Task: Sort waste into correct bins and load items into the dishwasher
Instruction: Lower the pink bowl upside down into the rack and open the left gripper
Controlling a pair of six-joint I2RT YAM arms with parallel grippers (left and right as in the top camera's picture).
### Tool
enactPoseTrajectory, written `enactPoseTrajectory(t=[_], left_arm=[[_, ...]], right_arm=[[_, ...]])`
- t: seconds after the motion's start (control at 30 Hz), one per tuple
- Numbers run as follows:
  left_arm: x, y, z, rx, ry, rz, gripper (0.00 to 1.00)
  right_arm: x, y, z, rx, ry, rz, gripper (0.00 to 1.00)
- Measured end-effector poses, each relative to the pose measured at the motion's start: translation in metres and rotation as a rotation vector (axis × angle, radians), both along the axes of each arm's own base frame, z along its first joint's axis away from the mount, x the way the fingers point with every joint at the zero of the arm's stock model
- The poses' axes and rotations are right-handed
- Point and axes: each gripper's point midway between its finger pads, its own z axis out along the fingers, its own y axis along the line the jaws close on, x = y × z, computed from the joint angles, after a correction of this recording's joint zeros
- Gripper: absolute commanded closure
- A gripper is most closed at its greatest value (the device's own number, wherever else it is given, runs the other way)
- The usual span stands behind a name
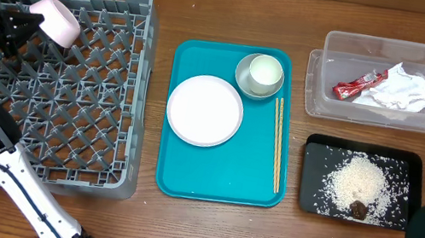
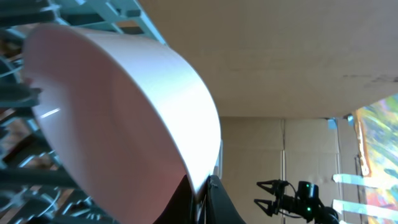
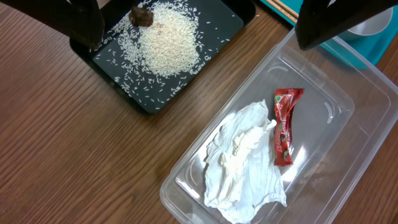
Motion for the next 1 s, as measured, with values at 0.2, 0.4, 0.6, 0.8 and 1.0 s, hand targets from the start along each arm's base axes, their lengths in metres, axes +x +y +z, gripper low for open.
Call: enactPoseTrajectory(t=[0.2, 0.4, 0.6, 0.8, 1.0], left_arm=[[-0.014, 0.008, -0.036, 0.108, 0.172, -0.016, 0.79], [-0.021, 0.022, -0.030, 0.267, 0.326, 0.010, 0.57], [-0.023, 0.044, 0.012, 0.505, 0.374, 0.123, 0.96], [0.013, 0.038, 0.052, 0.866, 0.309, 0.214, 0.96], [0.042, 0.045, 0.029, 1.132, 0.478, 0.387, 0.96]], right_arm=[[0.000, 0.000, 0.000, 0.000, 0.000, 0.000, 0.00], [0.000, 0.000, 0.000, 0.000, 0.000, 0.000, 0.00], [0.000, 0.000, 0.000, 0.000, 0.000, 0.000, 0.00], [0.000, 0.000, 0.000, 0.000, 0.000, 0.000, 0.00], [0.000, 0.000, 0.000, 0.000, 0.000, 0.000, 0.00]])
